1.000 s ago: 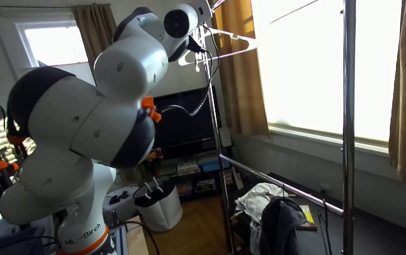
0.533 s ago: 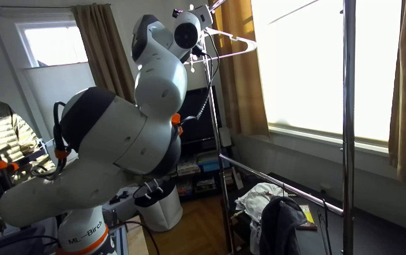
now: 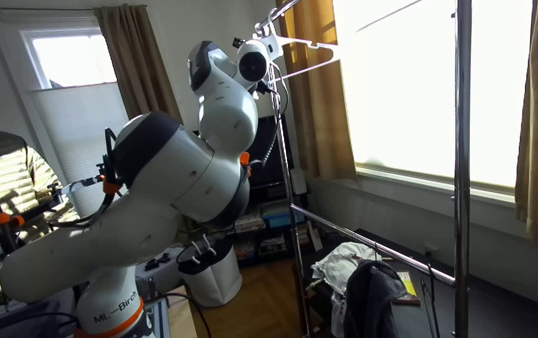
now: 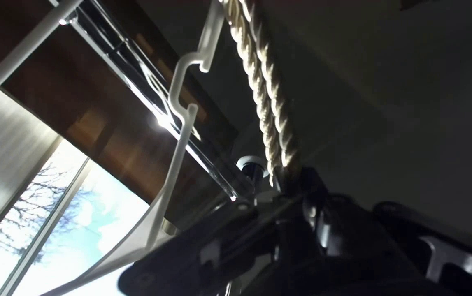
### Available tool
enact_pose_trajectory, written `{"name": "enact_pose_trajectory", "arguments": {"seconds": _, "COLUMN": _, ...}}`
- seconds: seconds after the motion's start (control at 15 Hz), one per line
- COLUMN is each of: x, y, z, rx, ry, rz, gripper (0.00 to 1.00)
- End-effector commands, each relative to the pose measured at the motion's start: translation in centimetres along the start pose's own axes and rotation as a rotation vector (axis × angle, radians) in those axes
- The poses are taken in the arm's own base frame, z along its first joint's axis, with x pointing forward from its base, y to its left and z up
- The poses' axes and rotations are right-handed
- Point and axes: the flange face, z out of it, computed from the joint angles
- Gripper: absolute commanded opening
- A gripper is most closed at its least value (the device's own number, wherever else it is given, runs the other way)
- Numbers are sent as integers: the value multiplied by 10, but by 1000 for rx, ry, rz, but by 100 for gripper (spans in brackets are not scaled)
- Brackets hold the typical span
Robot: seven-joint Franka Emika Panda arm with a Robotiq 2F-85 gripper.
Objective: Hang the rope on the coat hanger
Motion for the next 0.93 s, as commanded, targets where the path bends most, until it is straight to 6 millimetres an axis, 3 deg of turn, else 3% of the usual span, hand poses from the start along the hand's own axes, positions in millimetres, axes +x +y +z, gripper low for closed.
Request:
{"name": "enact_pose_trajectory", "arguments": {"seconds": 0.0, "x": 0, "y": 8, "z": 1, "rx": -102, "ry": 15, "rz": -53, "gripper": 3}}
{"name": "enact_pose_trajectory", "arguments": {"seconds": 0.27, "x": 15, "y": 18, "z": -19, "rx": -275, "ry": 38, "rz": -113, "gripper": 3}}
{"name": "enact_pose_trajectory", "arguments": {"seconds": 0.53, "x": 26, "y": 24, "z": -45, "rx": -415, "ry": -67, "rz": -105, "gripper": 3}}
{"name": "enact_pose_trajectory", "arguments": {"seconds": 0.87, "x": 27, "y": 24, "z": -55, "rx": -426, "ry": -262, "rz": -10, "gripper": 3}}
